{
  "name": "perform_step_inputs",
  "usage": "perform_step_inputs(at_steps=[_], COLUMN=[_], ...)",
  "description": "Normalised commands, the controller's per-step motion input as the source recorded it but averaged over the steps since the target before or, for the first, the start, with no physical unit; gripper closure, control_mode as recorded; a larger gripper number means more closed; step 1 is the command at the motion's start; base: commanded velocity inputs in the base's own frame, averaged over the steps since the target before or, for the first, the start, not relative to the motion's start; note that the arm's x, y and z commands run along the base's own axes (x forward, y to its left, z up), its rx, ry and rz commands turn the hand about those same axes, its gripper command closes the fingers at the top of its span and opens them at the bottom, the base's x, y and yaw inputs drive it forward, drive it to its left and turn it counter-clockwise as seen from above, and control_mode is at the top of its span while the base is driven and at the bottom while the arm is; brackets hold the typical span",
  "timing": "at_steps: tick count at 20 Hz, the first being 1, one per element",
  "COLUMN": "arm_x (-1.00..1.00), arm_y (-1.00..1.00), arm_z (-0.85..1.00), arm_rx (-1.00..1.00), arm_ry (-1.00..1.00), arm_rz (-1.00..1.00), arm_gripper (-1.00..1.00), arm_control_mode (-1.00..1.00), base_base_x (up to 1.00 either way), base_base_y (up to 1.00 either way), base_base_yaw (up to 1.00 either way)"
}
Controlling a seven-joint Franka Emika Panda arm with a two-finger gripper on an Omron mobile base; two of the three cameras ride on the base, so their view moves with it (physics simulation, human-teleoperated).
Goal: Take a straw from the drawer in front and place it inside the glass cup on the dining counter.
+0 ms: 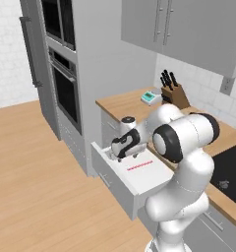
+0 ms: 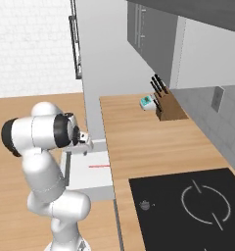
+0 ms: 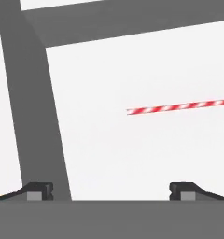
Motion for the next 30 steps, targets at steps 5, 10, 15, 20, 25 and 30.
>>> perform_step_inputs(at_steps=[5,10,15,20,25,30], arm_x=[0.18,0.00,-0.11,-0.33,-0.24,-0.01], arm_y=[0.00,0.26,0.79,1.00,0.77,-0.67], arm_z=[-0.74,-0.54,-0.48,-0.25,0.05,0.41], arm_rx=[0.03,0.08,0.07,0.02,0.00,0.00], arm_ry=[0.08,0.04,0.03,0.04,0.03,0.00], arm_rz=[0.12,0.14,0.15,0.14,0.09,0.02], arm_gripper=[-1.00,-1.00,-1.00,-1.00,-1.00,-1.00], arm_control_mode=[-1.00,-1.00,-1.00,-1.00,-1.00,-1.00], base_base_x=[0.00,0.00,0.00,0.00,0.00,0.00], base_base_y=[0.00,0.00,0.00,0.00,0.00,0.00], base_base_yaw=[0.00,0.00,0.00,0.00,0.00,0.00])
